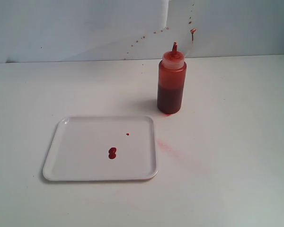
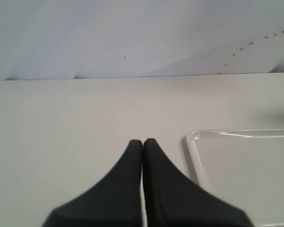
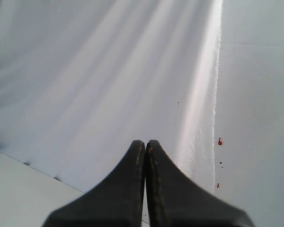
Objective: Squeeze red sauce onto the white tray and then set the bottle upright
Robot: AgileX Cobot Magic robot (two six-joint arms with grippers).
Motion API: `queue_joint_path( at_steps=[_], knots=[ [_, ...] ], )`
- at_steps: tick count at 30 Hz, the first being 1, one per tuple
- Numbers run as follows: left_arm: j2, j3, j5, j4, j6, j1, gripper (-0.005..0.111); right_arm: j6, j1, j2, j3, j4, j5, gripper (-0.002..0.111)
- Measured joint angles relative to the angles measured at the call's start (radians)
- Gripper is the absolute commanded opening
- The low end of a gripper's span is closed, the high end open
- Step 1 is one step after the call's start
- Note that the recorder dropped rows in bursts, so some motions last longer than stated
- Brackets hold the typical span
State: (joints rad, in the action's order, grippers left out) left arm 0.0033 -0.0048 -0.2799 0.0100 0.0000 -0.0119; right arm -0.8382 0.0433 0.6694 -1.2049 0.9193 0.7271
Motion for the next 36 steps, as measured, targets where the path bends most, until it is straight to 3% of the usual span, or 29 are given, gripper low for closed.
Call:
queue_joint_path(
  at_steps=[36],
  knots=[
    [0.0, 0.0, 0.004, 0.0, 0.0, 0.0, 0.002, 0.0, 0.0, -0.031, 0.007, -0.054, -0.034, 0.0]
  ],
)
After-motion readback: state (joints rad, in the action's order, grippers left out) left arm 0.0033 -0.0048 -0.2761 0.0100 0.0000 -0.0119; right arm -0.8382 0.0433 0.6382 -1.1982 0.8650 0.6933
